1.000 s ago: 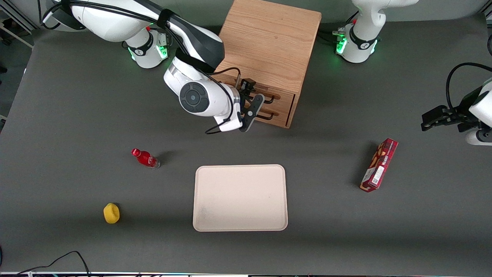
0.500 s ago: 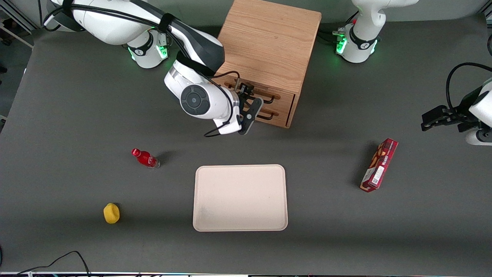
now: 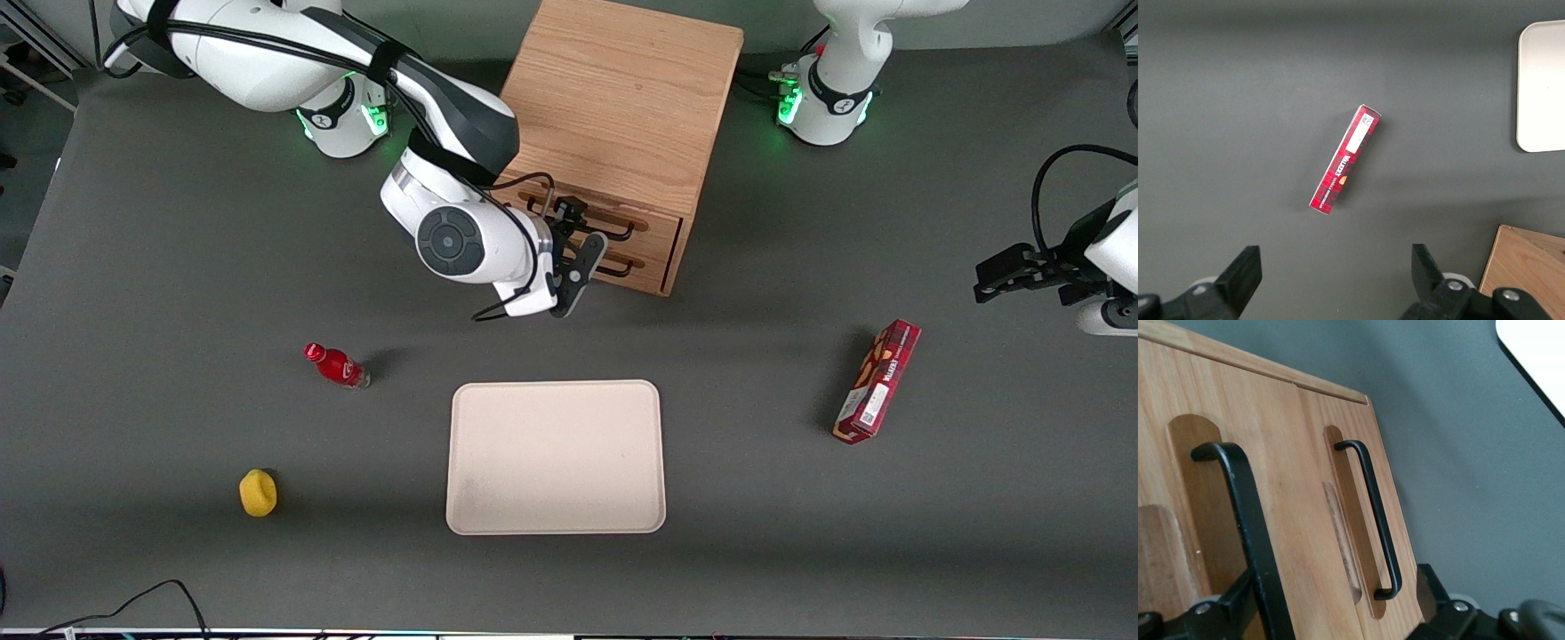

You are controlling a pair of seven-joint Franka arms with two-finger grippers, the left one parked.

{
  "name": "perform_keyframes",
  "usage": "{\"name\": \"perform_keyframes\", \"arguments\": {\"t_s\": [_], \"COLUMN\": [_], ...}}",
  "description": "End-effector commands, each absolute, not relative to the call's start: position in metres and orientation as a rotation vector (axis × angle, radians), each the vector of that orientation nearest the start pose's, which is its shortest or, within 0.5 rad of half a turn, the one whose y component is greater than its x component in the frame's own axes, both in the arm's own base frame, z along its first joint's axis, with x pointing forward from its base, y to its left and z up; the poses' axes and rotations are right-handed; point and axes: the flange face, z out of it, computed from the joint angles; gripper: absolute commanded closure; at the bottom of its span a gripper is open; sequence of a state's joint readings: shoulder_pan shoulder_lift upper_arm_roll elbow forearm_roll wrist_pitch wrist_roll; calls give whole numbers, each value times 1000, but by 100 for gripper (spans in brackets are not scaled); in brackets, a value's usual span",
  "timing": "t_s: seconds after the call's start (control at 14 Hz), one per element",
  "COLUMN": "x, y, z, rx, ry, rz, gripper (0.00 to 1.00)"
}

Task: Open upper drawer

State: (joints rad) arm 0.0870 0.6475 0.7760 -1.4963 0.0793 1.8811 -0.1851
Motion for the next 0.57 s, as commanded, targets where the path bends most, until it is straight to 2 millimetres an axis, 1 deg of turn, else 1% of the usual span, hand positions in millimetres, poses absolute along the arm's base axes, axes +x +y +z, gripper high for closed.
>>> {"name": "perform_keyframes", "arguments": {"t_s": [0.0, 0.14, 0.21, 0.36, 0.5], "x": [537, 550, 557, 577, 591], "y": [448, 445, 440, 426, 416], "z": [363, 364, 364, 371, 371], "rx": [-2416, -2416, -2426, -2451, -2461], "ry": [-1219, -1204, -1191, -1151, -1127], "rz": [284, 261, 255, 219, 228], "gripper": [0, 0, 0, 0, 0]}}
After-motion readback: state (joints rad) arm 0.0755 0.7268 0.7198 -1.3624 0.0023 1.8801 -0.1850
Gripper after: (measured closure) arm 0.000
